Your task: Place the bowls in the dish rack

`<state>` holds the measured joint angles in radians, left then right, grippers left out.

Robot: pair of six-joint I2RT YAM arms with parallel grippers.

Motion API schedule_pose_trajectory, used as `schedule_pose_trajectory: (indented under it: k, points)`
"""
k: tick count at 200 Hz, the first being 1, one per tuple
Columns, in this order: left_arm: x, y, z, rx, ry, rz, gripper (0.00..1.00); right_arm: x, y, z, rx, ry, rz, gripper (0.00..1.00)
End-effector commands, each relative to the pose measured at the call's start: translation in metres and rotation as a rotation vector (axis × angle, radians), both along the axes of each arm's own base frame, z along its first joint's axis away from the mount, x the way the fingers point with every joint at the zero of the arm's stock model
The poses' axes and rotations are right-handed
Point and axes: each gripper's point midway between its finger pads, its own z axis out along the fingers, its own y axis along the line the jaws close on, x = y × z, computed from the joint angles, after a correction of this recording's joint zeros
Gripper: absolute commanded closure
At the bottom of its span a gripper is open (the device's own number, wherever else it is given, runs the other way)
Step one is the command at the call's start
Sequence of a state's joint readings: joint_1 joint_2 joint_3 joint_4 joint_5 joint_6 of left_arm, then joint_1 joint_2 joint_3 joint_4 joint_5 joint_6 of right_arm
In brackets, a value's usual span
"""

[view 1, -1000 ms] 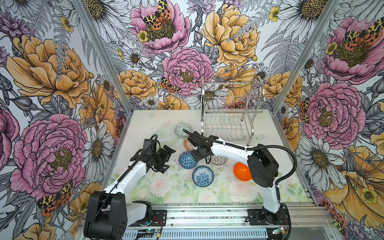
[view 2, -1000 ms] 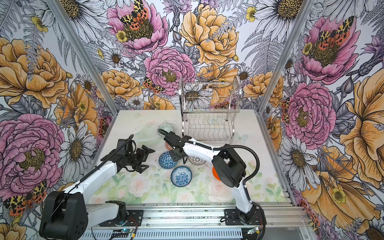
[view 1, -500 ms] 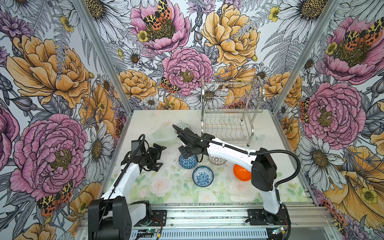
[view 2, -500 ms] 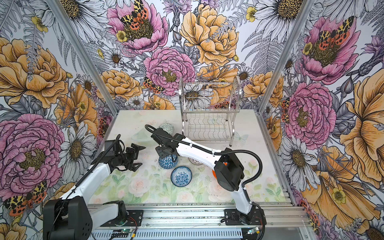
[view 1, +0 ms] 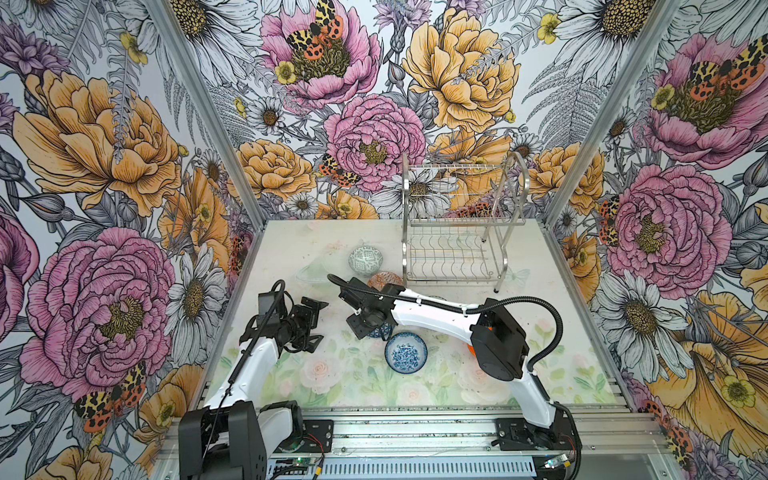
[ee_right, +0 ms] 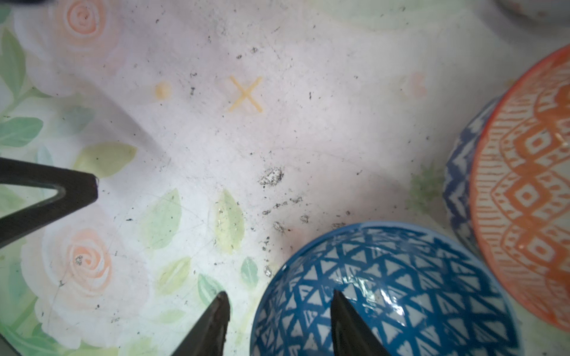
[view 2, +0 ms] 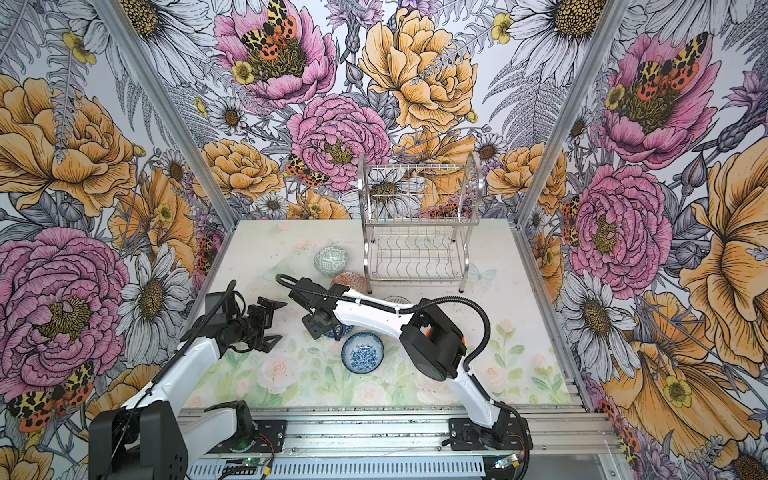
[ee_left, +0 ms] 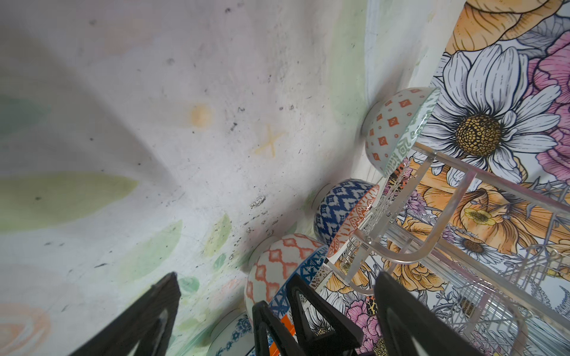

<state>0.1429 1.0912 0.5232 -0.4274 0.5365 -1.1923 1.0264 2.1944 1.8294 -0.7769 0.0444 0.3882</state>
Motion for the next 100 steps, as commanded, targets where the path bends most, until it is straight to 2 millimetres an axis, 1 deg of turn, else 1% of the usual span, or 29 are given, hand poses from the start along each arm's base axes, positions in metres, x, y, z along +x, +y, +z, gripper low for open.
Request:
schedule_pose_trajectory:
  k: [1,14,27,42,64,87,100]
  points:
    - [0.001,0.001,0.002,-0.016,-0.02,0.012,0.01,0.003,0.002,-0.009,-0.007,0.018,-0.011,0.47]
    - [0.001,0.001,0.001,-0.015,-0.018,0.012,0.01,0.001,0.003,-0.016,-0.013,0.037,-0.005,0.52]
    - [0.001,0.001,0.001,-0.013,-0.017,0.012,0.01,-0.001,0.005,-0.02,-0.012,0.054,-0.001,0.54]
    - [0.001,0.001,0.001,-0.012,-0.018,0.011,0.01,-0.003,0.007,-0.023,-0.011,0.063,0.006,0.56]
    - [0.001,0.001,0.001,-0.015,-0.016,0.012,0.01,-0.002,0.007,-0.023,-0.014,0.062,0.007,0.62]
    - [0.002,0.001,0.002,-0.015,-0.019,0.007,0.01,0.0,0.006,-0.019,-0.01,0.055,0.006,0.74]
    - [0.001,0.0,0.001,-0.015,-0.017,0.004,0.01,0.002,0.006,-0.013,0.001,0.049,0.004,0.82]
